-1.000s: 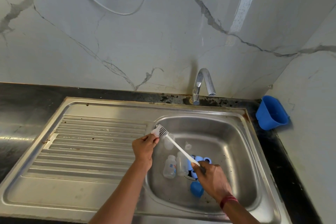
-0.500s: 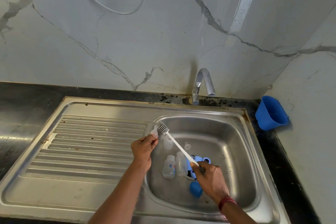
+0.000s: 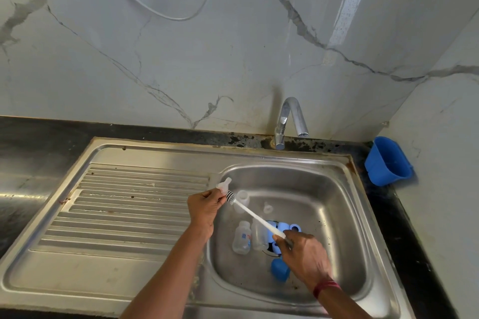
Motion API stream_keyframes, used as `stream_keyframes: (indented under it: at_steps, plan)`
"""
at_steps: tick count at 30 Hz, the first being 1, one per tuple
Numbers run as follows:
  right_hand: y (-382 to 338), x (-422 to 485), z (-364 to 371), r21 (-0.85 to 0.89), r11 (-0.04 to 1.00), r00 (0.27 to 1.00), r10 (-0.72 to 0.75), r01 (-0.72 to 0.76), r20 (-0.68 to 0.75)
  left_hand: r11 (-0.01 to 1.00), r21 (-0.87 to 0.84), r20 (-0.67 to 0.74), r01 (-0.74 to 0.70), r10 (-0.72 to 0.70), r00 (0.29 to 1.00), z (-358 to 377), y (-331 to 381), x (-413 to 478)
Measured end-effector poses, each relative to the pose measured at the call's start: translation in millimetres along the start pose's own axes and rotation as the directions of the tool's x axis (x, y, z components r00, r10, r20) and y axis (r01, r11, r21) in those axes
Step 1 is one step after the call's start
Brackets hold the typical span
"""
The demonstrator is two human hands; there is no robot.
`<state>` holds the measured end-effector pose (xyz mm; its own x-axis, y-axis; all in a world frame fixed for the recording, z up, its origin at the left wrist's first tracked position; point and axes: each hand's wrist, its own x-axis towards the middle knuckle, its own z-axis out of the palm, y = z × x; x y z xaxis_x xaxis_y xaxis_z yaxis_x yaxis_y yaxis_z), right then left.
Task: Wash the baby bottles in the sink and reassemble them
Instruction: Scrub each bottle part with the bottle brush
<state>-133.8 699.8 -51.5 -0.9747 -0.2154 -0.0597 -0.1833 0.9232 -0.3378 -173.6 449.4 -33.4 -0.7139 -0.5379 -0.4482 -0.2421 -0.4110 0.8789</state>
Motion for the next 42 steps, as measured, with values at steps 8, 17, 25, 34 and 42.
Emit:
stream_keyframes:
  at_steps: [8, 17, 25, 34, 42]
  plan:
    - [-3, 3, 1, 0.220, 0.972, 0.994, 0.099, -0.088, -0.040, 0.999, 0.030, -0.025, 0.031, -0.030, 0.999, -3, 0, -2]
    - [-2, -6, 3, 0.127, 0.991, 0.999, 0.048, -0.047, 0.000, 0.997, -0.067, 0.018, 0.045, -0.044, 0.999, -4, 1, -7]
    - [-2, -14, -10, 0.300, 0.935, 0.980, 0.197, -0.190, 0.007, 0.999, 0.004, 0.041, 0.040, -0.040, 0.998, -7, -2, -14]
    - [1, -24, 5, 0.306, 0.942, 0.991, 0.133, -0.135, 0.026, 0.980, -0.078, 0.147, 0.181, -0.168, 0.975, -7, -10, -31]
    - [19, -16, -8, 0.135, 0.990, 0.999, 0.034, -0.036, 0.017, 0.986, -0.044, 0.114, 0.163, -0.157, 0.981, -9, -5, -33]
